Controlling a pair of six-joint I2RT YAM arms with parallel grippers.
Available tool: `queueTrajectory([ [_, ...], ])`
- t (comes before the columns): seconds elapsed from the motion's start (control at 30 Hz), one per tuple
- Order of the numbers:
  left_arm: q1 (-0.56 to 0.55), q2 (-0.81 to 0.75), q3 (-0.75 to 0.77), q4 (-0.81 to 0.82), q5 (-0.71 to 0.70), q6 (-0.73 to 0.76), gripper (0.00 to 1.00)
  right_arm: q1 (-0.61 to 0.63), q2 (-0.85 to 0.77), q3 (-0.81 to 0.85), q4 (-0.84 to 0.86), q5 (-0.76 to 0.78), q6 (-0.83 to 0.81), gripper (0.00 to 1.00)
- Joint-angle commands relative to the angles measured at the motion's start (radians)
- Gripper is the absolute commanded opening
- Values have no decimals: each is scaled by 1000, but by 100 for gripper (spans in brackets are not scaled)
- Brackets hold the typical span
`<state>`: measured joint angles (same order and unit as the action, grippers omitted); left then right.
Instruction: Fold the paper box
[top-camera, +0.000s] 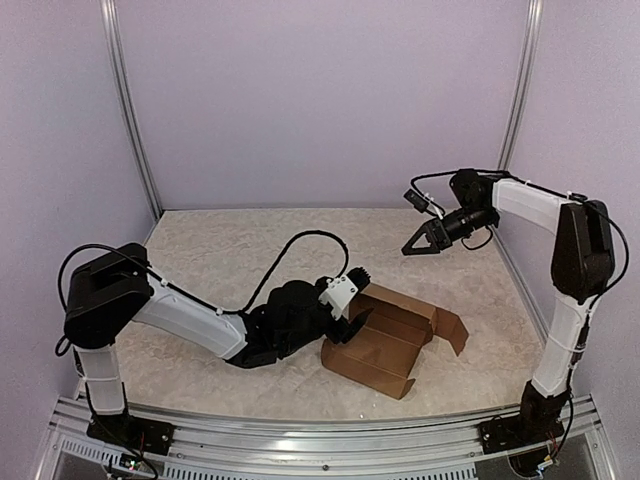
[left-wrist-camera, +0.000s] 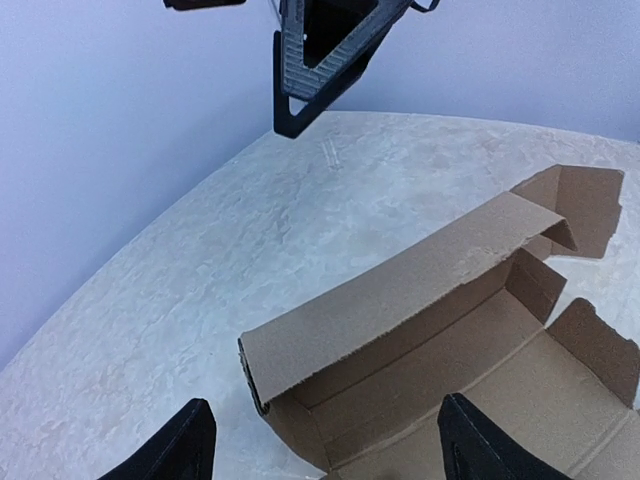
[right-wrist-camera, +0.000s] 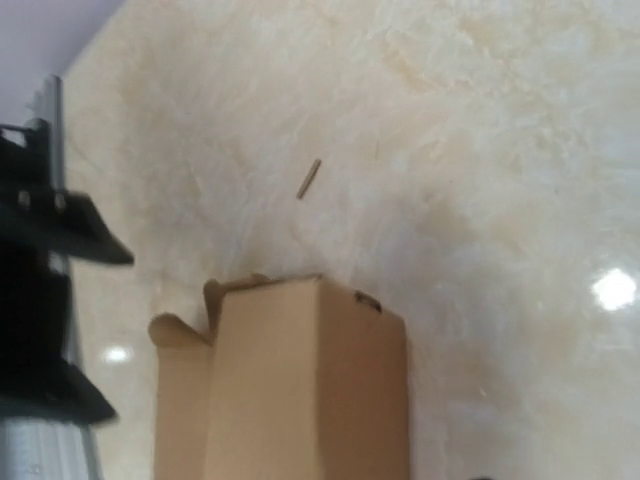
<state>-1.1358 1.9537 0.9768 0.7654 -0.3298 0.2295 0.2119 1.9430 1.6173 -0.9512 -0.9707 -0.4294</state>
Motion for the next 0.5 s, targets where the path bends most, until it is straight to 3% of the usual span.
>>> queueTrajectory([
  [0.0, -1, -125, -55, -196, 145, -77, 75, -5, -239, -183, 97, 184, -30, 62],
  [0.1, 7, -206, -25, -316, 207, -146, 74, 12, -406, -347, 204, 320, -26, 61],
  [0.2, 30, -223, 113, -469, 218, -220, 74, 15, -525, -470, 258, 414, -8, 58],
  [0.3, 63, -173, 317, -670, 250, -264, 72, 15, -615, -554, 241, 474, -35, 54],
  [0.47, 133, -18, 575, -804, 362, -206, 70, -24, -694, -651, 198, 611, -125, 45],
])
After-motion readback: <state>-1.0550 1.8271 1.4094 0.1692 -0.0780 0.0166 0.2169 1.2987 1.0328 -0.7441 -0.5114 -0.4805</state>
